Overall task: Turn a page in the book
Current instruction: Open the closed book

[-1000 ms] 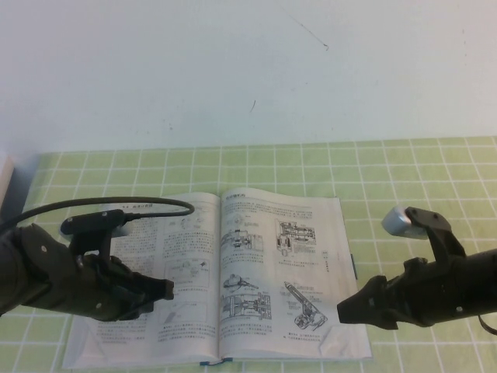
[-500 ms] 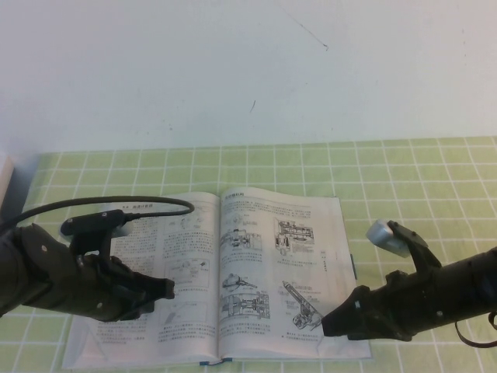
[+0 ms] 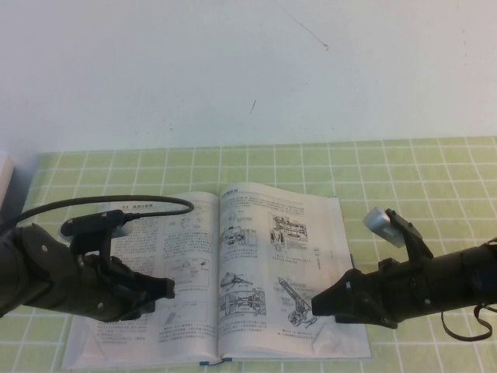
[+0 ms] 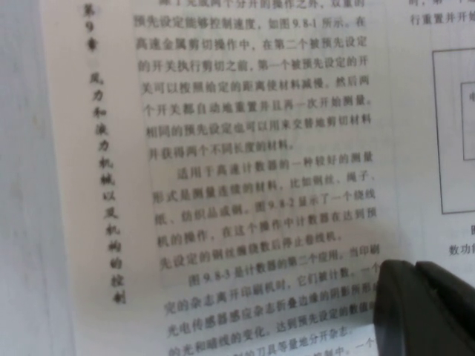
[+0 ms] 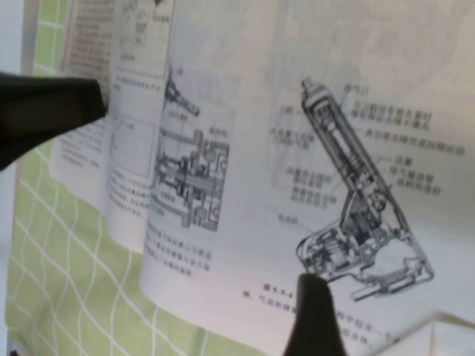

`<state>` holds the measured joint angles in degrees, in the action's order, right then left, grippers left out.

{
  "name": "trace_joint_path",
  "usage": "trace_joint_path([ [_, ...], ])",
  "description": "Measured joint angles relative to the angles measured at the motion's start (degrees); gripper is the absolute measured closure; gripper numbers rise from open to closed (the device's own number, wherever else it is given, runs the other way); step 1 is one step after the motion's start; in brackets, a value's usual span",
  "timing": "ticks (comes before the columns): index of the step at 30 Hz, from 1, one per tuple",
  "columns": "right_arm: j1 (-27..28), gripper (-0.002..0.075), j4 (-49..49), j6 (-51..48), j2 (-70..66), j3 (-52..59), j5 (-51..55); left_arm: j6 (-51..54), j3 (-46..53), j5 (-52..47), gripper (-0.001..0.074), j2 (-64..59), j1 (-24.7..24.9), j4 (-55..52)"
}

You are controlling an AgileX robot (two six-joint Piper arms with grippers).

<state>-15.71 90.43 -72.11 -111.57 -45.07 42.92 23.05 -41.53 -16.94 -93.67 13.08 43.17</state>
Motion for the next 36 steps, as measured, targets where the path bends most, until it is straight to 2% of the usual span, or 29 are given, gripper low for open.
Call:
trace_joint_path([
  [4,0.00,0.0263,-0.38,0.68,-0.15,-0.09,0.45,0.00,-0.13,0.00,0.0737,-0.07,0.00,0.00],
  [12,0.00,0.0277,-12.67,10.80,0.42,-0.58,3.53,0.14,-0.13,0.00,0.0737,-0.07,0.00,0.09],
  [17,0.00,0.0287,-13.70,12.49,0.46,-0.58,2.93,0.14,-0.13,0.00,0.0737,-0.07,0.00,0.09],
  [22,-0.14,0.0289,-10.73,12.63,0.89,-0.58,0.72,0.14,-0.13,0.00,0.0737,-0.07,0.00,0.09],
  [30,-0.14,0.0288,3.05,1.67,0.70,-0.58,-4.31,0.14,-0.13,0.00,0.0737,-0.07,0.00,0.09],
  [36,-0.14,0.0288,4.76,-1.82,0.51,-0.58,-4.19,0.14,-0.13,-0.03,0.0737,-0.07,0.00,0.09],
])
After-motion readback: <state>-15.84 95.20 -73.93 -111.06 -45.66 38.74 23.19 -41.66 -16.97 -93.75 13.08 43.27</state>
